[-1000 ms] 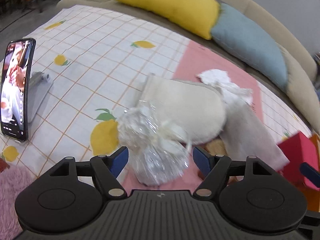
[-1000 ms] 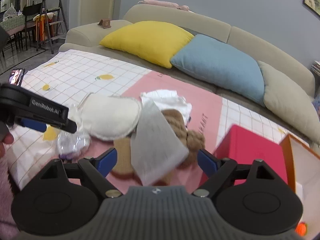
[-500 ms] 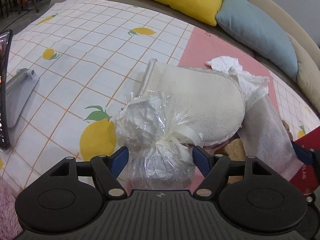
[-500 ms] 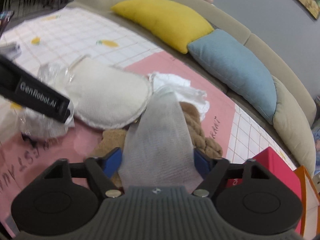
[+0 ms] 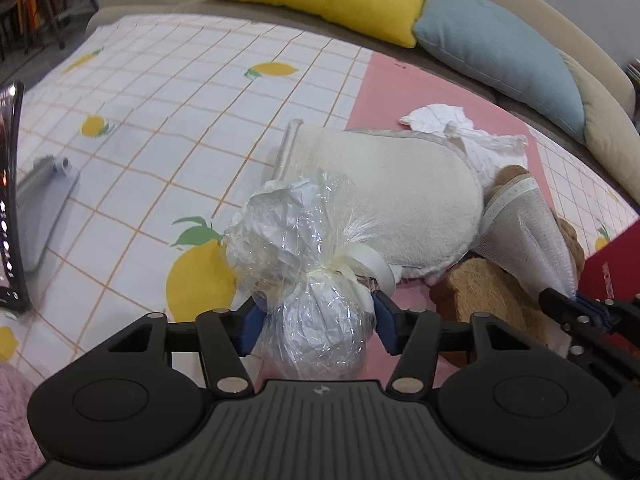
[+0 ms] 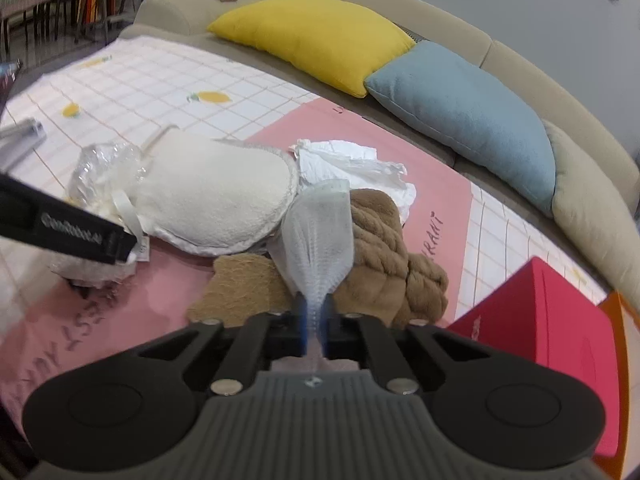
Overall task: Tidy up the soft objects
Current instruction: 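Grasp the plastic-wrapped bundle with the left gripper while the right grasps the mesh bag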
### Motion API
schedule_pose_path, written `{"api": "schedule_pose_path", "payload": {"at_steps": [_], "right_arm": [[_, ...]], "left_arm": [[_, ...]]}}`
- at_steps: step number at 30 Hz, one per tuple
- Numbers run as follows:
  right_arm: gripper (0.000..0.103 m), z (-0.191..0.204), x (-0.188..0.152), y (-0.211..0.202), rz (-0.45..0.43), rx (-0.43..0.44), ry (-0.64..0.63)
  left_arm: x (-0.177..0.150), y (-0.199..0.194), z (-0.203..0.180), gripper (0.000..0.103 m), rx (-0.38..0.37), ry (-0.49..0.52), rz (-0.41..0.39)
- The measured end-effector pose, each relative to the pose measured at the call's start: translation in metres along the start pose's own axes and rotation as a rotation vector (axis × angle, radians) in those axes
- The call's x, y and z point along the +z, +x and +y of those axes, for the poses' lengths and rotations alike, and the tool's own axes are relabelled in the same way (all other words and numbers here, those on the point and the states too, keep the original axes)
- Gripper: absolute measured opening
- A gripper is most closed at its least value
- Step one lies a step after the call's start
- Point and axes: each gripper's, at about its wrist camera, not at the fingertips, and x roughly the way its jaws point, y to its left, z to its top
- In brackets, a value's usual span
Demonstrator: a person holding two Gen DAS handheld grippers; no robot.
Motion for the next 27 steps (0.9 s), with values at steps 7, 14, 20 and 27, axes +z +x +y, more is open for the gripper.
{"api": "schedule_pose_path", "payload": {"at_steps": [7, 14, 20, 27], "right_arm": [[0.002, -0.009, -0.009, -0.036, -0.014, 0.046, 0.093], [0.002, -0.031, -0.021, -0.074, -0.051, 0.085, 0.198], [0.002, -0.056, -0.033, -0.108, -0.11, 0.096, 0.293], [0.002, -0.088, -0.049, -0.145, -0.164, 0.071, 0.416]], "left_arm": [[-0.005, -0.028, -0.014, 0.061, -0.029, 0.057, -0.057], [-0.016, -0.067, -0.038, 0.061, -0.113, 0.128, -0.098], [-0.025, -0.095, -0.067, 0.061, -0.21, 0.207, -0.116], [-0.03, -0.116, -0.102, 0.061, -0.315, 0.271, -0.111]]}}
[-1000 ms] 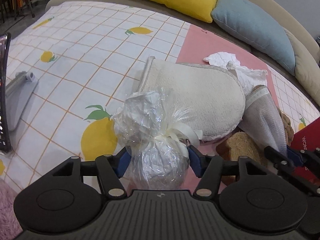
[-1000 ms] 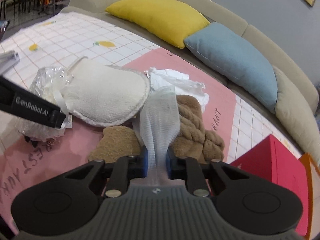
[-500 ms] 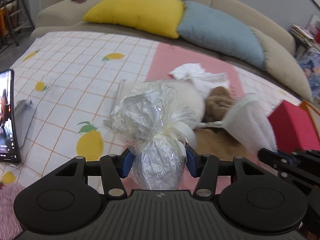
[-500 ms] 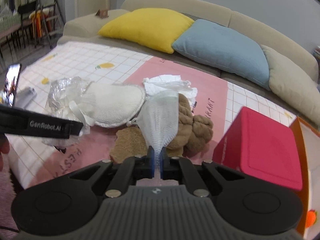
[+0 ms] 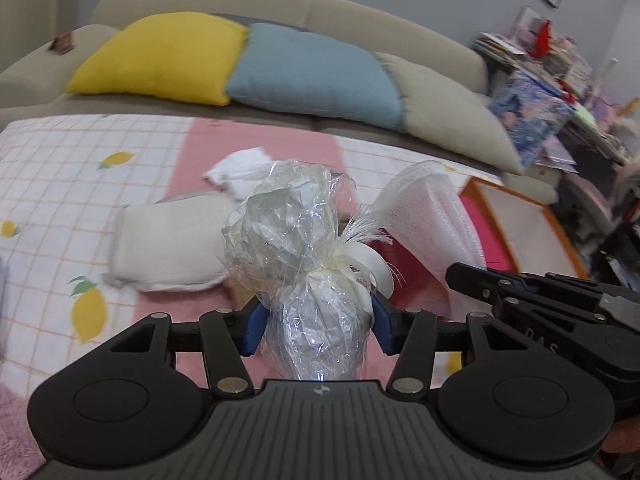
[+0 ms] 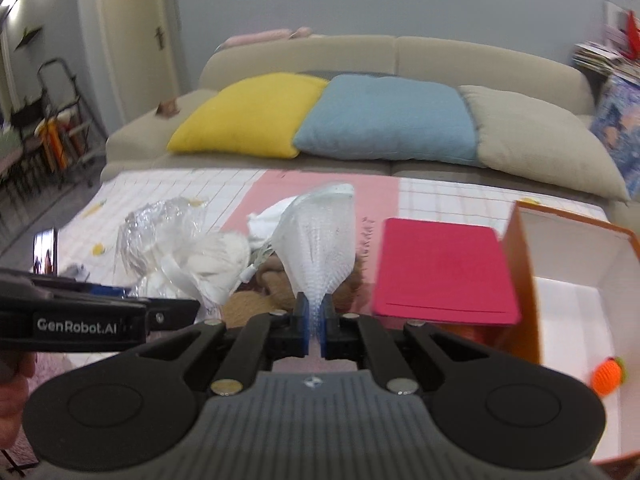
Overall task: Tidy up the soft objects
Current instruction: 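Carry both bags into the white box and open both grippers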
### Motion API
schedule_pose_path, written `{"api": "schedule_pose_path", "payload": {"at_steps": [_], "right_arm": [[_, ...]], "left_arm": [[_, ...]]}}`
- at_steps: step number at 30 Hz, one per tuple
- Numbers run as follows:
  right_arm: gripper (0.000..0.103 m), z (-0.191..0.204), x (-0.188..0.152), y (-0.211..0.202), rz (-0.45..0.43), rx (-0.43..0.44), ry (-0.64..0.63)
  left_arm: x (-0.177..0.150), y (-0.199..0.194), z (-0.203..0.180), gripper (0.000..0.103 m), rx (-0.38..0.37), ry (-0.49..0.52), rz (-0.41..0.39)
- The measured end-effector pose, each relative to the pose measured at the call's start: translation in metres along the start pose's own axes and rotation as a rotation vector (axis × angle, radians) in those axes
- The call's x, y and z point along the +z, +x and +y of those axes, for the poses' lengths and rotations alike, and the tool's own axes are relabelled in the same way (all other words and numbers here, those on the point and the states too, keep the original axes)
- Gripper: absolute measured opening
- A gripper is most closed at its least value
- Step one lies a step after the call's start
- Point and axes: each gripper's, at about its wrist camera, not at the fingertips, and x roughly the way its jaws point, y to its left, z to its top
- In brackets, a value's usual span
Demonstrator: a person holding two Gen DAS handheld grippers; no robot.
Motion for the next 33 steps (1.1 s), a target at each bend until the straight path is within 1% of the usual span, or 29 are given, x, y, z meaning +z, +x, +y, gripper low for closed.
{"api": "schedule_pose_path", "payload": {"at_steps": [4, 8, 11, 15, 18, 21, 25, 28, 30, 33], "right_arm": [[0.002, -0.02, -0.001, -0.017, -0.023, -0.032, 0.069], [0.002, -0.042, -0.003, -0.029, -0.039, -0.073, 0.141], [0.002, -0.058, -0.001, -0.036, -0.055, -0.103, 0.187], [0.002, -0.087, -0.003, -0.052, -0.072, -0.138, 0.269], [0.002, -0.112, -0.004, -0.062, -0.074, -0.18, 0.32], [0.002, -0.14, -0.007, -0.071, -0.052, -0.209, 0.375], [0.002, -0.178, -0.011, -0.079, -0.01, -0.287, 0.417], [0.002, -0.208, -0.019, -0.083, 0.03, -0.299, 0.475], [0.002, -0.224, -0.025, -0.081, 0.062, -0.302, 0.512], [0.002, -0.238, -0.033, -0.07, 0.118, -0.296, 0.525]], "left_arm": [[0.002, -0.002, -0.023, 0.061, -0.05, 0.04, -0.003], [0.003, 0.0, -0.042, 0.061, -0.081, 0.075, 0.017], [0.009, 0.003, -0.056, 0.061, -0.119, 0.099, 0.031], [0.022, 0.005, -0.083, 0.061, -0.176, 0.163, 0.03], [0.032, 0.009, -0.112, 0.061, -0.236, 0.228, 0.03], [0.04, 0.016, -0.146, 0.061, -0.29, 0.329, 0.027], [0.045, 0.038, -0.186, 0.061, -0.34, 0.441, 0.063], [0.043, 0.057, -0.213, 0.061, -0.342, 0.532, 0.09], [0.04, 0.071, -0.227, 0.061, -0.34, 0.584, 0.126], [0.031, 0.092, -0.244, 0.061, -0.342, 0.638, 0.186]]}}
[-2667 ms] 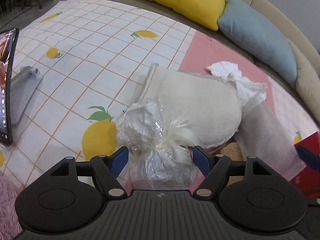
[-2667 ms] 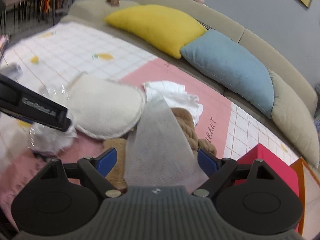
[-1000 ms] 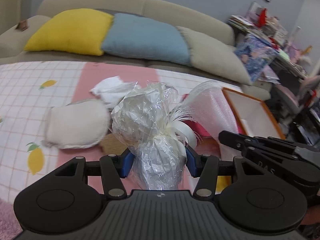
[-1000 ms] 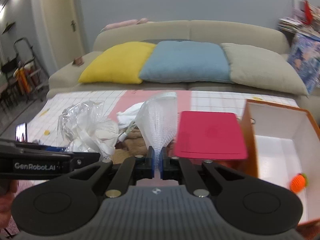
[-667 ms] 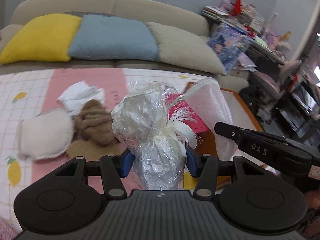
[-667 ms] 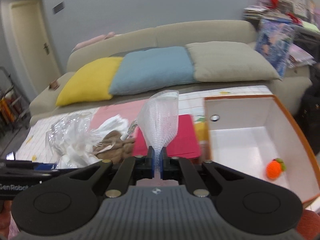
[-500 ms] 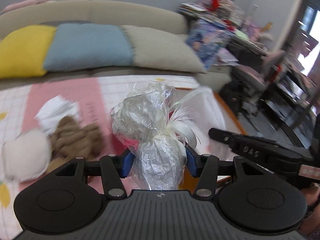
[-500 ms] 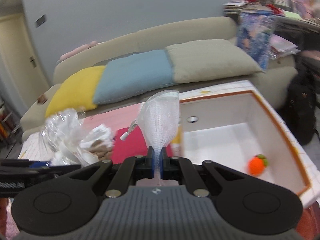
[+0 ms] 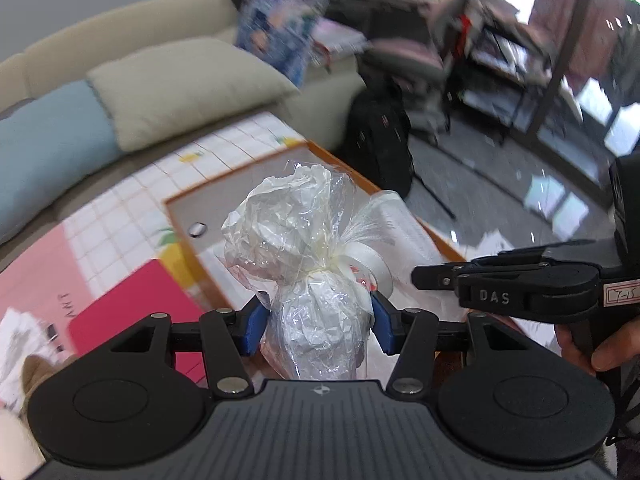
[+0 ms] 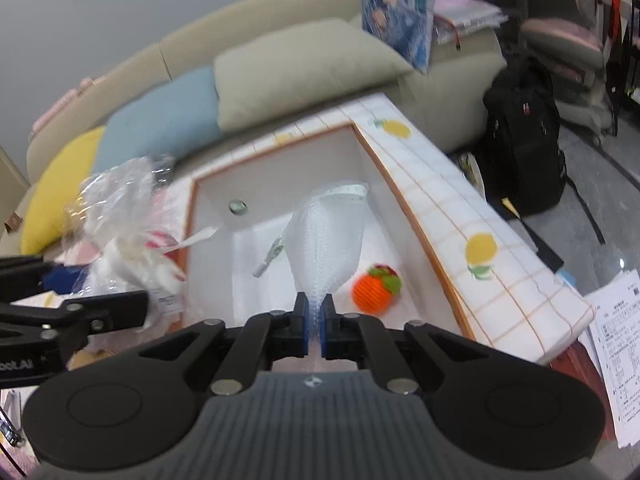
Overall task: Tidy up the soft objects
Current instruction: 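Carry both bags into the white box and open both grippers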
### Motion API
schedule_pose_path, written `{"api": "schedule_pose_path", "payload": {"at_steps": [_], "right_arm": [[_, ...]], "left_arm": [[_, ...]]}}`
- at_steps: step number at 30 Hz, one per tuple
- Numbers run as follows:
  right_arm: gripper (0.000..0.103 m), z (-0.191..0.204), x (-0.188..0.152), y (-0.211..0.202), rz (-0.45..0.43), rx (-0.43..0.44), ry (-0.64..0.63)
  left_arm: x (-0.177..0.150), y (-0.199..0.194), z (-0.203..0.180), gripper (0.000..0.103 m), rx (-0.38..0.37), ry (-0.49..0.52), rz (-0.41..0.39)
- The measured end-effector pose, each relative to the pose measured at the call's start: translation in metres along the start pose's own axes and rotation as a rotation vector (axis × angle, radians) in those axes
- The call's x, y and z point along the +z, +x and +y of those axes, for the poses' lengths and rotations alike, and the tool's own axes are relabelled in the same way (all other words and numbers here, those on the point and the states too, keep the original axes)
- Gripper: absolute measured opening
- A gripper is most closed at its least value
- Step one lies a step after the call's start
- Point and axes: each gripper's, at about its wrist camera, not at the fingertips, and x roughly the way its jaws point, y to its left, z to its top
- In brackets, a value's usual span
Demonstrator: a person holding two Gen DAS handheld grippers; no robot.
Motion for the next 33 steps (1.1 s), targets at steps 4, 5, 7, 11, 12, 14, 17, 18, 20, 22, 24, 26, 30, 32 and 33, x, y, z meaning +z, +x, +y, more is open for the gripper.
{"api": "schedule_pose_path", "payload": {"at_steps": [4, 5, 7, 11, 12, 14, 17, 18, 20, 22, 24, 26, 30, 32, 33], "right_arm": [[0.003, -0.005, -0.001, 0.023, 0.069, -0.004, -0.042], [0.003, -0.005, 0.0, 0.03, 0.093, -0.012, -0.075], [0.004, -0.006, 0.001, 0.039, 0.131, -0.012, -0.147], [0.006, -0.007, 0.004, 0.06, 0.252, -0.002, -0.269], [0.007, -0.009, 0.005, 0.064, 0.274, -0.005, -0.287], [0.007, -0.011, 0.007, 0.07, 0.312, -0.005, -0.316], [0.008, -0.014, 0.012, 0.074, 0.354, 0.003, -0.348], [0.008, -0.016, 0.014, 0.075, 0.367, 0.011, -0.354], [0.01, -0.018, 0.017, 0.078, 0.389, 0.019, -0.373], [0.012, -0.016, 0.017, 0.078, 0.409, 0.022, -0.418], [0.013, -0.015, 0.015, 0.079, 0.424, 0.021, -0.46], [0.019, -0.013, 0.014, 0.079, 0.435, 0.029, -0.494], [0.036, -0.004, 0.011, 0.073, 0.423, 0.002, -0.562], [0.04, -0.001, 0.011, 0.068, 0.41, -0.014, -0.59], [0.04, -0.001, 0.011, 0.066, 0.406, -0.02, -0.601]], "left_arm": [[0.0, 0.025, -0.003, 0.061, -0.032, -0.014, 0.099], [0.0, 0.031, -0.003, 0.061, -0.039, -0.024, 0.121], [0.002, 0.04, -0.004, 0.061, -0.044, -0.028, 0.161], [0.005, 0.063, -0.006, 0.062, -0.066, -0.028, 0.263], [0.005, 0.068, -0.005, 0.062, -0.071, -0.046, 0.288], [0.007, 0.077, -0.002, 0.062, -0.081, -0.087, 0.321], [0.01, 0.087, 0.003, 0.062, -0.098, -0.154, 0.356], [0.012, 0.091, 0.005, 0.062, -0.106, -0.177, 0.363], [0.011, 0.096, 0.008, 0.062, -0.127, -0.224, 0.382], [0.011, 0.099, 0.011, 0.063, -0.135, -0.262, 0.396], [0.012, 0.1, 0.011, 0.064, -0.124, -0.258, 0.394], [0.014, 0.101, 0.011, 0.066, -0.154, -0.283, 0.398], [0.013, 0.102, 0.01, 0.068, -0.156, -0.303, 0.409], [0.012, 0.101, 0.01, 0.071, -0.154, -0.297, 0.406], [0.013, 0.102, 0.007, 0.075, -0.156, -0.298, 0.406]]}}
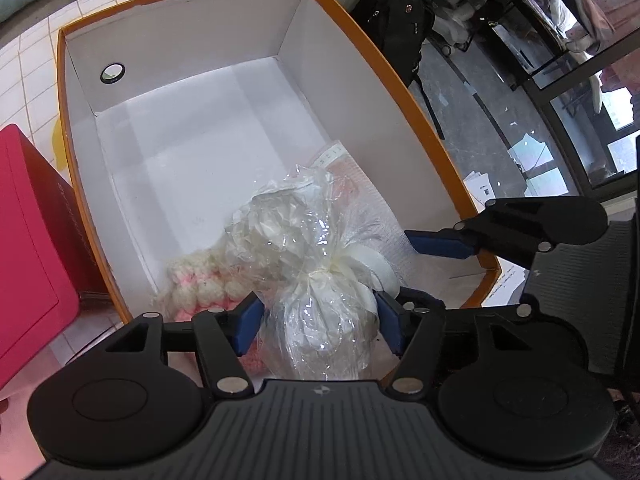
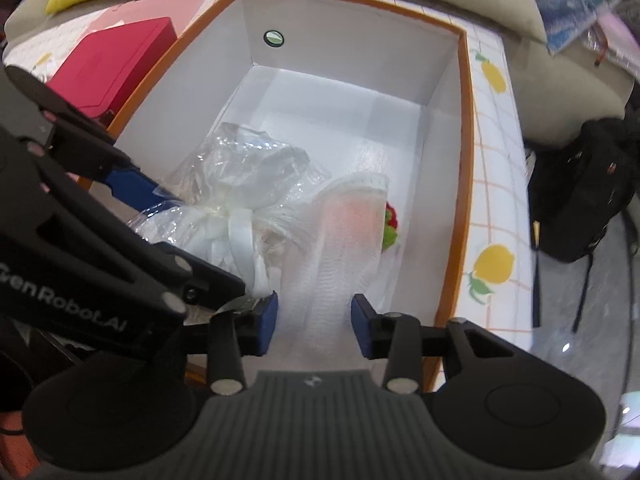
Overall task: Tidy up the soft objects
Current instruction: 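Carry both bags into the white box and open both grippers, then move both grippers back toward the brown plush toy and white pad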
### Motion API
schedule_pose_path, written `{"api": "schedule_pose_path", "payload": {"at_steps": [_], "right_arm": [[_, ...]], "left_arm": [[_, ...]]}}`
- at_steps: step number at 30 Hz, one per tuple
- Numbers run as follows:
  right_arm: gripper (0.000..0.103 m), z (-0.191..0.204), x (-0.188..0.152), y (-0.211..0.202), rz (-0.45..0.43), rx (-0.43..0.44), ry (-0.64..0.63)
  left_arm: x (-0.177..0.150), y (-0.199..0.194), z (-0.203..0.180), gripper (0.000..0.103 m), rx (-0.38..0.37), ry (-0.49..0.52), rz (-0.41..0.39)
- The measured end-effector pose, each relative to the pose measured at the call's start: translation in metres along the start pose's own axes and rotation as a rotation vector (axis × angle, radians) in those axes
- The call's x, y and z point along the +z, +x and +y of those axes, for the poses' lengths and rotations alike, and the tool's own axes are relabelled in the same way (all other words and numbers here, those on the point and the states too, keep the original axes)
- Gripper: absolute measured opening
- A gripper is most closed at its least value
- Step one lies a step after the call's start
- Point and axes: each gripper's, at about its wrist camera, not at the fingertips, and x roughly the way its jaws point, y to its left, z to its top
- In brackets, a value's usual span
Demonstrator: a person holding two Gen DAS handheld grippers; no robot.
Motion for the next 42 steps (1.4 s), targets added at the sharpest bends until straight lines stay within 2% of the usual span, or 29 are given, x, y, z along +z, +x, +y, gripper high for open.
{"api": "schedule_pose_path", "payload": {"at_steps": [4, 8, 10, 12, 14, 16, 19, 21, 27, 33, 36, 38, 41, 42], "right_arm": [[0.047, 0.002, -0.002, -0.01, -0.013, -0.022, -0.01], [0.049, 0.002, -0.003, -0.015, -0.025, -0.032, -0.007], [0.049, 0.002, -0.003, -0.015, -0.031, -0.035, -0.005], [0.048, 0.004, -0.003, -0.02, -0.047, -0.03, 0.0], [0.044, 0.007, -0.004, -0.026, -0.071, -0.004, 0.016], [0.03, 0.011, -0.004, -0.031, -0.1, 0.046, 0.042], [0.017, 0.019, -0.001, -0.027, -0.107, 0.126, 0.073], [0.012, 0.025, 0.001, -0.018, -0.087, 0.137, 0.076], [0.01, 0.034, 0.003, 0.013, 0.012, 0.081, 0.063], [0.01, 0.032, 0.004, 0.006, -0.003, 0.09, 0.098], [0.013, 0.037, 0.002, -0.013, -0.05, 0.071, 0.107], [0.018, 0.042, 0.0, -0.029, -0.112, 0.064, 0.119], [0.019, 0.054, -0.003, -0.048, -0.207, 0.089, 0.162], [0.025, 0.059, -0.005, -0.054, -0.24, 0.101, 0.18]], "left_arm": [[0.0, -0.004, -0.003, 0.084, -0.017, 0.003, -0.009], [-0.003, -0.006, -0.004, 0.084, -0.02, 0.004, -0.016], [-0.005, -0.01, -0.005, 0.074, -0.027, 0.008, -0.029], [-0.009, -0.016, -0.009, 0.051, -0.024, 0.039, -0.05], [-0.012, -0.021, -0.011, 0.038, 0.011, 0.065, -0.069], [-0.014, -0.027, -0.01, 0.037, 0.045, 0.068, -0.109], [-0.02, -0.038, -0.008, 0.037, 0.075, 0.073, -0.156], [-0.025, -0.045, -0.006, 0.037, 0.101, 0.082, -0.178], [-0.038, -0.061, 0.006, 0.037, 0.12, 0.077, -0.22], [-0.049, -0.072, 0.012, 0.037, 0.071, 0.039, -0.251], [-0.059, -0.084, 0.012, 0.037, 0.053, 0.056, -0.305], [-0.069, -0.093, 0.013, 0.037, 0.053, 0.075, -0.344], [-0.085, -0.105, 0.018, 0.037, 0.049, 0.092, -0.399], [-0.091, -0.109, 0.021, 0.037, 0.055, 0.098, -0.416]]}}
